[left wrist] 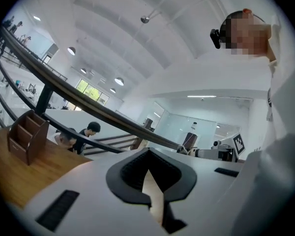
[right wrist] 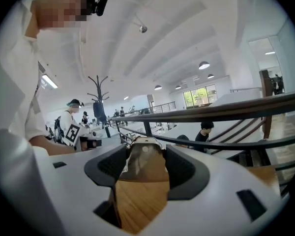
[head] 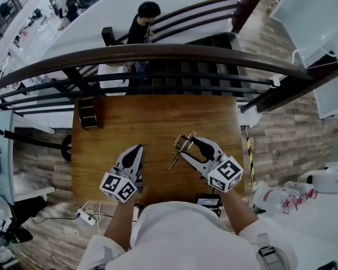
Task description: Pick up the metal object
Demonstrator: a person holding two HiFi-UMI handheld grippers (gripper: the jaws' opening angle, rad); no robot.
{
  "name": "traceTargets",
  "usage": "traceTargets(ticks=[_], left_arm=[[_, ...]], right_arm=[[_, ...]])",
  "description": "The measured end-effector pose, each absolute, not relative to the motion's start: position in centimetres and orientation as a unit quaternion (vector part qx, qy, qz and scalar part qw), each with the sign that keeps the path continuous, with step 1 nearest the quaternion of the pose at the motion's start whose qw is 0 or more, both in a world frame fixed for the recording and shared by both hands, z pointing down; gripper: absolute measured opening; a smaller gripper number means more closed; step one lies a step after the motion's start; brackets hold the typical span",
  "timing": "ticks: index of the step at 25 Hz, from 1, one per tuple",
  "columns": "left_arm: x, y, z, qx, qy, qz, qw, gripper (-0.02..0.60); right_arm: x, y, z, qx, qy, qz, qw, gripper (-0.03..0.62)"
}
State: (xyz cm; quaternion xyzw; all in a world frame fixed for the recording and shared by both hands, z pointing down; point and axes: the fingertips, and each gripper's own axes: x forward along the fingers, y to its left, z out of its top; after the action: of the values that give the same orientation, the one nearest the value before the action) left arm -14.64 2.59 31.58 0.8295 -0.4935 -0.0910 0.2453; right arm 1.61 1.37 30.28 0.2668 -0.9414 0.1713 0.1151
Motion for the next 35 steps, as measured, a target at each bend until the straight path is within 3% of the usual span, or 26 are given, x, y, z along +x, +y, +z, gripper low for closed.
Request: traceTargets(ticks=[10, 20, 27, 35], left_arm=[[-9.6, 12.4, 25.3, 0.841, -0.490, -0.099, 0.206, 0.014], [-7.2, 19.9, 21.9, 0.849, -0.488, -0.104, 0.174, 0.014], [-5.8, 21.4, 19.4, 0.853, -0.487, -0.104, 0.159, 0.014], [-6.5, 20.5, 18.1, 0.876, -0.442, -0.117, 0.152, 0.014]], right_arm=[[6.0, 9.0, 23.0, 0.267, -0.944, 0.193, 0.006, 0.265], [10.1, 15.5, 20.0, 0.280, -0.939, 0.193, -0.047, 0.265], [13.7, 16.9, 17.8, 0.303, -0.931, 0.187, -0.084, 0.265], [13.3, 17.7, 15.2, 0.342, -0.917, 0.165, -0.121, 0.265]])
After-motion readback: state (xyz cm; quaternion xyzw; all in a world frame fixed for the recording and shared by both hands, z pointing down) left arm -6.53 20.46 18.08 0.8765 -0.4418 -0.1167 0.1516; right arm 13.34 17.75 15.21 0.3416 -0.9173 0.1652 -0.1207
